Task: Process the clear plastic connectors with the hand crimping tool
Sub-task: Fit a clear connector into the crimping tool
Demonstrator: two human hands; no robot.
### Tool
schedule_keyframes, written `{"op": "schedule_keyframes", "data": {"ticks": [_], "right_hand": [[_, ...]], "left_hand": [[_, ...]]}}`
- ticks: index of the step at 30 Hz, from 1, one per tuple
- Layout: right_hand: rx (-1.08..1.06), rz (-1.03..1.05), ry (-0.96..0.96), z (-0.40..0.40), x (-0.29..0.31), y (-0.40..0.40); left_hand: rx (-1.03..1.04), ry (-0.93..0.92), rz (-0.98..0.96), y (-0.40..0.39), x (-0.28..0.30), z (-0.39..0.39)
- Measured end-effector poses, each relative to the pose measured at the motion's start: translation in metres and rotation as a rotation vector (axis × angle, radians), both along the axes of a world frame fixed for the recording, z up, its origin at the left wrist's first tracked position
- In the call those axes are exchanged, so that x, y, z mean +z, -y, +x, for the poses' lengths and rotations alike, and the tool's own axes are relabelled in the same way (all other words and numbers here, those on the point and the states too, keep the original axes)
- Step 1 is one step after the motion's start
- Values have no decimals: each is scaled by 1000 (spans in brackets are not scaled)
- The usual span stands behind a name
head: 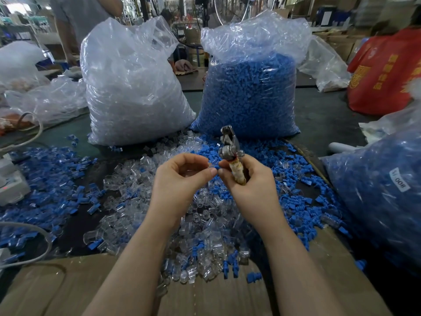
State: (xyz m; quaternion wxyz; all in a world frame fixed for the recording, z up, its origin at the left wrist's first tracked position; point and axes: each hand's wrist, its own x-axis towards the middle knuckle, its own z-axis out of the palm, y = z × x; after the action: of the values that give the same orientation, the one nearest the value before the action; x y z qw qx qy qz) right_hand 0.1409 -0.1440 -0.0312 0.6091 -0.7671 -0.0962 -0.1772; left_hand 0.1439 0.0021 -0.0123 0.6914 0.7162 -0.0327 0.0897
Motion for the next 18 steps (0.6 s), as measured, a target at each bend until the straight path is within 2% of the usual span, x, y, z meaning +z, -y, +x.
{"op": "schedule_keyframes", "data": {"ticks": [4, 18], "right_hand": [[-19, -36, 3, 1, -1, 0], [-20, -19, -20, 2, -5, 0]], "left_hand": [[-3, -2, -64, 0, -1, 0], [-28, 61, -73, 0, -3, 2]]}}
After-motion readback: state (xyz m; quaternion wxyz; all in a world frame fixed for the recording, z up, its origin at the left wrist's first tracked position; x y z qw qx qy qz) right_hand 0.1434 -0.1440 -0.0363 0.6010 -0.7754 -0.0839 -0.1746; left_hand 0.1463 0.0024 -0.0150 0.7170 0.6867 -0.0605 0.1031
